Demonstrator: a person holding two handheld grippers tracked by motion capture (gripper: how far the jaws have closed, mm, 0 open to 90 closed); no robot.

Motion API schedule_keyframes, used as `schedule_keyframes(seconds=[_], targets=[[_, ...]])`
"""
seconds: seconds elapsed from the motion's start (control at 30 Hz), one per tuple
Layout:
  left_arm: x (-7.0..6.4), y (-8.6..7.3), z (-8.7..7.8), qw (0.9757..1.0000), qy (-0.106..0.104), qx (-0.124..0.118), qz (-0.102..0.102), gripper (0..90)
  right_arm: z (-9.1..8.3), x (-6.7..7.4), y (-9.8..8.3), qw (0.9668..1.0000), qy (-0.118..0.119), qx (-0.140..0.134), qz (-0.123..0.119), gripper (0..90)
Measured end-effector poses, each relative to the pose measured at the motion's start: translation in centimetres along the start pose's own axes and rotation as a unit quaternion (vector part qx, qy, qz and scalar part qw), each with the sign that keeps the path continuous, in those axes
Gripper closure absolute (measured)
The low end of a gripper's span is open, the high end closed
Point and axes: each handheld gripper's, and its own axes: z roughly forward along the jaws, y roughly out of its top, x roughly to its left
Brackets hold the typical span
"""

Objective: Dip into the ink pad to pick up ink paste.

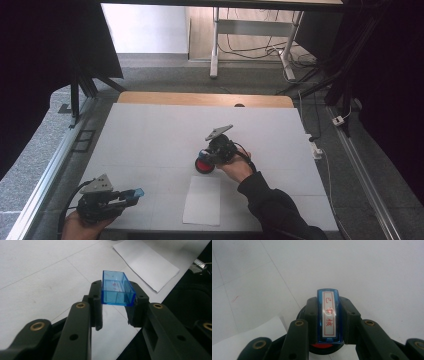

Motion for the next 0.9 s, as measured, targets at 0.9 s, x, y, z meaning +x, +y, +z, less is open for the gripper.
schedule_keyframes(seconds=[0.9], targets=[[0.0, 0.0, 0.0, 1.0000, 0.000, 0.000, 0.003, 68.6, -0.4, 2.2, 0.7, 0.9977, -0.016, 0.016, -0.064, 71.5]])
